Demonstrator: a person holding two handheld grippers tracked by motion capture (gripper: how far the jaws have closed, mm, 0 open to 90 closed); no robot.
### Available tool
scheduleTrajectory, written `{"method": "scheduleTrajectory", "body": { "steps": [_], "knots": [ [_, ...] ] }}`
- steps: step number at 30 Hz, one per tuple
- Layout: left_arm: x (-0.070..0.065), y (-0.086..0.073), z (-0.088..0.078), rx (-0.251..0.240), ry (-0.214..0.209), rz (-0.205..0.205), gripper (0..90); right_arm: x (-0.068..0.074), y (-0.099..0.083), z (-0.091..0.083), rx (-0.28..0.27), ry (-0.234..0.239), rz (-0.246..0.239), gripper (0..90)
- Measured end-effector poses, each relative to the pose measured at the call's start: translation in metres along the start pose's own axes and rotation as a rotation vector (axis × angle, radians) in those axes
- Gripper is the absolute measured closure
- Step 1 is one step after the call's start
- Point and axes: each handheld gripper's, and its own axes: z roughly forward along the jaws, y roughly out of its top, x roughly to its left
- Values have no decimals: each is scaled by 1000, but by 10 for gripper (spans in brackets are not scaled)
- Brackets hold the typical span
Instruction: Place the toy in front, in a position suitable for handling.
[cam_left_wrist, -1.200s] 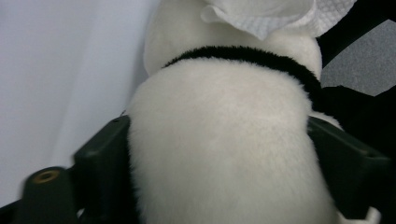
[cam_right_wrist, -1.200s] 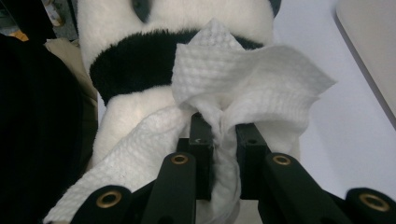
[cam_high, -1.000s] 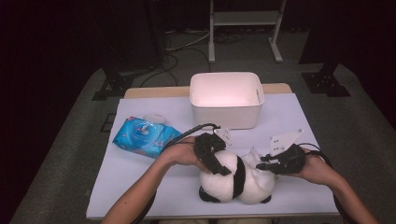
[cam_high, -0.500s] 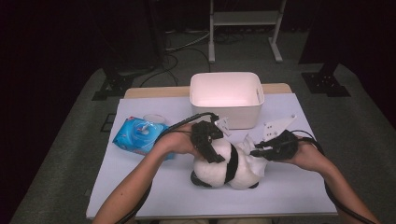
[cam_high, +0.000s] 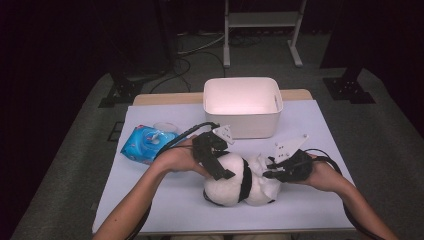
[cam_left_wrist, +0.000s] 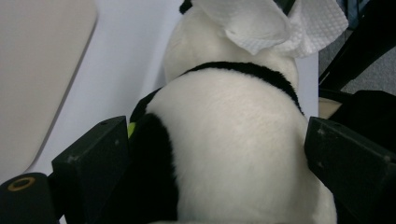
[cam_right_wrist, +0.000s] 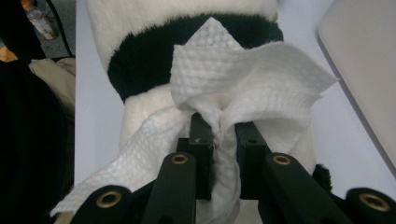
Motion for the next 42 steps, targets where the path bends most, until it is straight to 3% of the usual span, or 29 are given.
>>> {"method": "scheduleTrajectory", "body": {
  "steps": [4, 9, 12, 14, 19, 23, 27, 30, 32, 34, 37, 42],
  "knots": [
    [2, -6, -2, 8, -7, -38, 36, 6, 0, 0, 1, 5, -8, 797],
    [1, -16, 10, 21, -73, -71, 22, 14, -1, 0, 6, 23, -26, 799],
    [-1, -20, 21, 18, -137, -54, 61, 18, -2, -1, 8, 35, -33, 799],
    [-4, -21, 22, 1, -148, -29, 136, 19, -2, -3, 13, 36, -47, 798],
    [-6, -11, 14, -27, -126, 71, 287, 12, 4, -14, -13, 42, -43, 799],
    [-9, 8, 15, -18, -111, 150, 308, 4, 12, -20, -58, 20, -42, 798],
    [-11, 27, 16, -18, -95, 204, 307, -6, 21, -18, -69, 13, -41, 798],
    [-8, 29, 15, -12, -98, 209, 305, -8, 22, -17, -58, 7, -36, 798],
    [-6, 24, 17, -15, -102, 211, 302, -9, 20, -16, -66, 17, -23, 798],
    [-5, 15, 17, -8, -98, 201, 300, -8, 16, -13, -31, 11, -32, 798],
    [-5, 4, 16, -24, -103, 183, 295, -7, 12, -14, -36, 22, -24, 798],
    [-6, -11, 14, -71, -106, 150, 286, -5, 8, -21, -26, 0, -22, 798]
  ]
}}
